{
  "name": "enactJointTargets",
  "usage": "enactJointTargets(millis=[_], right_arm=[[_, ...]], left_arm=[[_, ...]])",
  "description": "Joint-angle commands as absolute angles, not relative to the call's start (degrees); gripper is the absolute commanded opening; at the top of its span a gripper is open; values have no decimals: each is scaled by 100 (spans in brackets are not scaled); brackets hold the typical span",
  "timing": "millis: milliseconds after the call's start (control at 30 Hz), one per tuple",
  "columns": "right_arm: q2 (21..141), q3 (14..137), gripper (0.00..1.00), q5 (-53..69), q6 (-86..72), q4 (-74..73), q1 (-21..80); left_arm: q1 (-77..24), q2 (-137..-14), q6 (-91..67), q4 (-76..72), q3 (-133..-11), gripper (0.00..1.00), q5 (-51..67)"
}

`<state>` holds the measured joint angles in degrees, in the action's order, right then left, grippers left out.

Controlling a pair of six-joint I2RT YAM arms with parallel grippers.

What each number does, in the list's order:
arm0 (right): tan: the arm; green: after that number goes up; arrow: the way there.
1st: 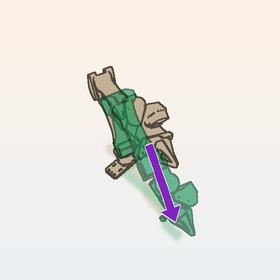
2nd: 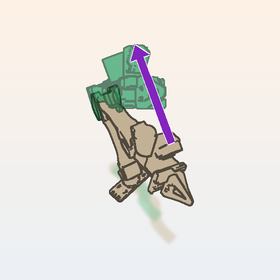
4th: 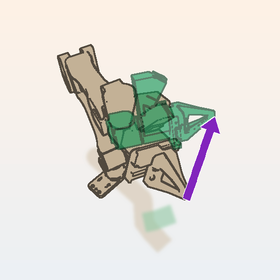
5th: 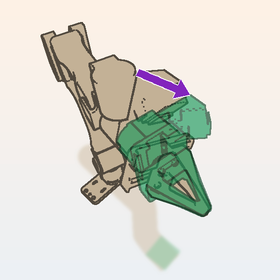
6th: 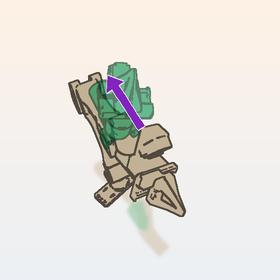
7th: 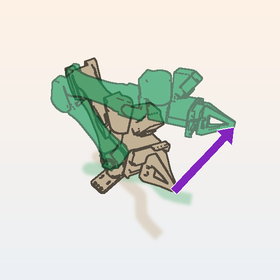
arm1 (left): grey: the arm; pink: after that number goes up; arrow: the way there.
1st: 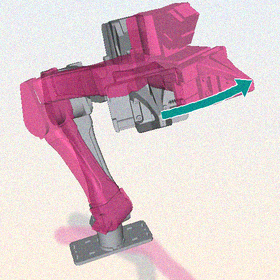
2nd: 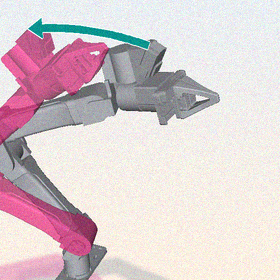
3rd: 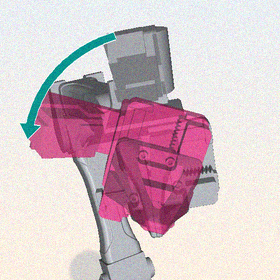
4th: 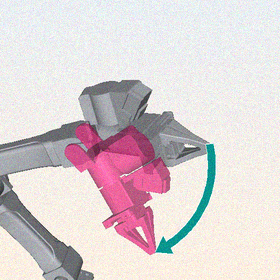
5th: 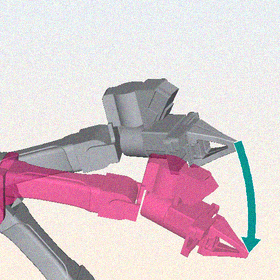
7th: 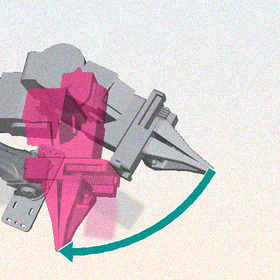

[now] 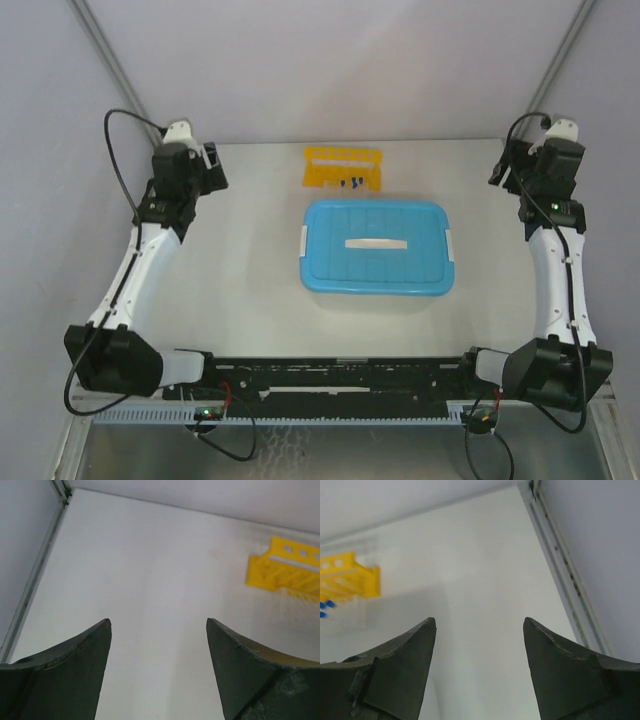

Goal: Organize the chemistry lab equipment
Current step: Close the lid of the storage box, then adjust the storage box at the center of the board.

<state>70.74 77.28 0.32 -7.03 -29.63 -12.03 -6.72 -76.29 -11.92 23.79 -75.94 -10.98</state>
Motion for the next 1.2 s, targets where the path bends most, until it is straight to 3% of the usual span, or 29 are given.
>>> enactJointTargets(millis=[0,167,400,567,800,833,867,900,1167], right_arm=[[6613,6572,71,528,-527,-1237,-1526],[6272,5647,71,218,-684,-905,-1483],[5614,4531,73,-101,-420,-824,-1070],[5340,4168,73,-476,-1186,-1095,-1031],[4131,3480,73,190,-326,-817,-941],[3905,3271,74,361,-98,-692,-904],[3729,3081,91,488,15,-618,-881],[3585,2928,99,589,11,-575,-876],[2607,1624,100,1032,14,74,-699]], left_arm=[[-271,-6613,-682,-664,-5902,81,-1302],[96,-5834,-743,-1498,-4540,82,-973],[145,-4795,-904,-1650,-3125,82,-1144],[171,-4138,-982,-1539,-2594,82,-1164],[173,-3260,-916,-1300,-2132,97,-1081],[175,-3214,-914,-1277,-2080,99,-990],[170,-3210,-924,-1256,-2041,100,-873],[167,-3239,-933,-1186,-2040,100,-698],[167,-3223,-1561,-1029,-2112,100,-916]])
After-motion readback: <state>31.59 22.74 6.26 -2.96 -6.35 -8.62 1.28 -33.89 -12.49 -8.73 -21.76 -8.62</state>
